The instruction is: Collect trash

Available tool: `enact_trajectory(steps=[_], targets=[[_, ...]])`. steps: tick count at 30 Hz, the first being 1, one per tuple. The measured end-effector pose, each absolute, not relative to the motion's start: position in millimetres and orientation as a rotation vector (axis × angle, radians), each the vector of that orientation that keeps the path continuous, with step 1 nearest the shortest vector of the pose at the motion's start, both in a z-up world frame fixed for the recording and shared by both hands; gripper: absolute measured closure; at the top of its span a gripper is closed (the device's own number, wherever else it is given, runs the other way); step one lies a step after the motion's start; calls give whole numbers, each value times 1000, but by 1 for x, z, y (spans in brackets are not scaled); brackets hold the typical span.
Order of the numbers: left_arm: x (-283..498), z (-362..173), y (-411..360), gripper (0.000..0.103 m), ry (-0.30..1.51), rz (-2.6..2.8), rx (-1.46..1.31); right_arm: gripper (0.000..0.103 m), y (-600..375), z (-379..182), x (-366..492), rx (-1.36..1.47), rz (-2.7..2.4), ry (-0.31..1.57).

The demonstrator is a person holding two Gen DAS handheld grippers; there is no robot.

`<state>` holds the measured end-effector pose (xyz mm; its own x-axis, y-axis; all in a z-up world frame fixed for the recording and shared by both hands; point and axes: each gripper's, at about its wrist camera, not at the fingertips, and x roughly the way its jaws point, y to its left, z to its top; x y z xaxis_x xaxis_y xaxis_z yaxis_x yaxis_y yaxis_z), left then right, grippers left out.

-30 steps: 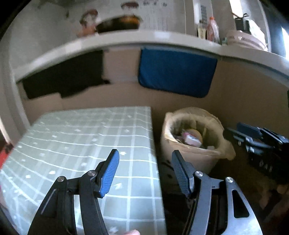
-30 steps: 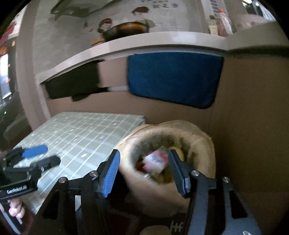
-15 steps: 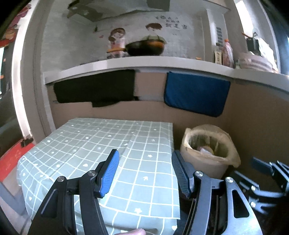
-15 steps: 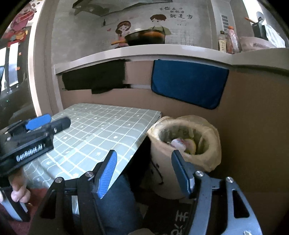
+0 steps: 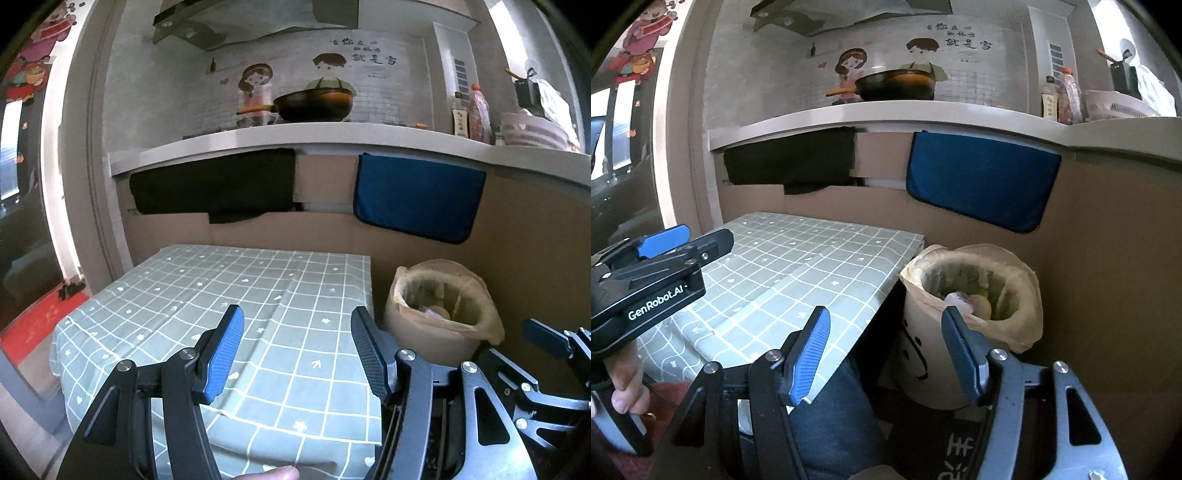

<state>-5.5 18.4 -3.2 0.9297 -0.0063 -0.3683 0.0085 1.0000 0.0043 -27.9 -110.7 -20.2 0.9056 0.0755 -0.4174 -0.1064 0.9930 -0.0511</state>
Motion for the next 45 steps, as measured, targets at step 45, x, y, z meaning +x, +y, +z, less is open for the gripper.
enact_trajectory(steps=[45], targets=[[-11, -1, 15, 42, 366, -9, 9, 43, -110, -22, -26, -66, 110, 448]])
